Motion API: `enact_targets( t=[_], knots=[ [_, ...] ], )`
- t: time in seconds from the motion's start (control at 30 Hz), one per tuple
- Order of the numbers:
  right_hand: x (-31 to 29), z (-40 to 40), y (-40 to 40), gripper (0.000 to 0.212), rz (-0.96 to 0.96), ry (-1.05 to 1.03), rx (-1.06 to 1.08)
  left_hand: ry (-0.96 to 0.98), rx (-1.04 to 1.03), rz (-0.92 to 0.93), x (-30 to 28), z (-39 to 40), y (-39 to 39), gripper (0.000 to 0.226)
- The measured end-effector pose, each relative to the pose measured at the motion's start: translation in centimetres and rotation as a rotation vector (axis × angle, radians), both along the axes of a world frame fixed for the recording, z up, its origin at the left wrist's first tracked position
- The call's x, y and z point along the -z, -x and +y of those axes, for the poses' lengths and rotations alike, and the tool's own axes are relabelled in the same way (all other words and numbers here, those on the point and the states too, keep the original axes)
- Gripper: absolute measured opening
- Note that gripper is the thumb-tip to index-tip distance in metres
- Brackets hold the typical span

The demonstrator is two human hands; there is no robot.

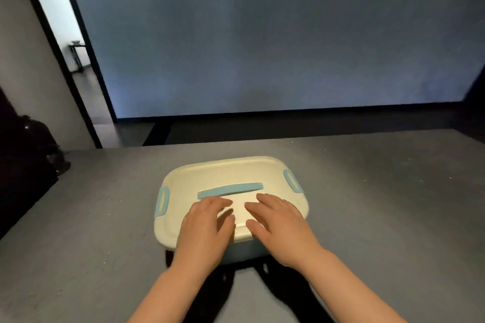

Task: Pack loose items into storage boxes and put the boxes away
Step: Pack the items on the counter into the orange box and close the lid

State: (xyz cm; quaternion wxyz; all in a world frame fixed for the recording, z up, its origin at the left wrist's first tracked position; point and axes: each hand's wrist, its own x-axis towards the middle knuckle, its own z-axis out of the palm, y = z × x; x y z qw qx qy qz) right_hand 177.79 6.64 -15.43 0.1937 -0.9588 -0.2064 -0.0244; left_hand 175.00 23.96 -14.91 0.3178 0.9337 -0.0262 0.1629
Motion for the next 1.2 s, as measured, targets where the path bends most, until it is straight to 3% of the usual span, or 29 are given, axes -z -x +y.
enact_targets(
  t=[0.23,0.33,0.43,0.6,0.8,1.2],
  knots=[
    [1.1,-6.3,10.2,0.049,0.01,-0.091,0.591,-0.16,0.449,0.019,0.7,-5.4,0.8,0.042],
    [1.2,-9.1,17.3,0.047,0.044,-0.117,0.859,-0.175,0.664,0.004,0.8,-9.6,3.0,0.061],
    [0.7,-11.5,26.0,0.047,0.07,-0.087,1.086,-0.153,0.898,0.039,0.9,-15.2,7.5,0.066],
    [-1.3,-14.4,41.5,0.047,0.013,-0.049,1.484,-0.05,1.293,0.04,0.1,-24.5,19.2,0.028],
    [-2.0,-14.6,59.4,0.049,-0.035,-0.029,1.84,-0.003,1.694,0.019,0.5,-32.0,35.9,0.028],
    [-2.4,-10.6,91.8,0.051,-0.011,-0.042,2.466,-0.019,2.222,0.041,-0.8,-39.4,71.0,0.029]
  ],
)
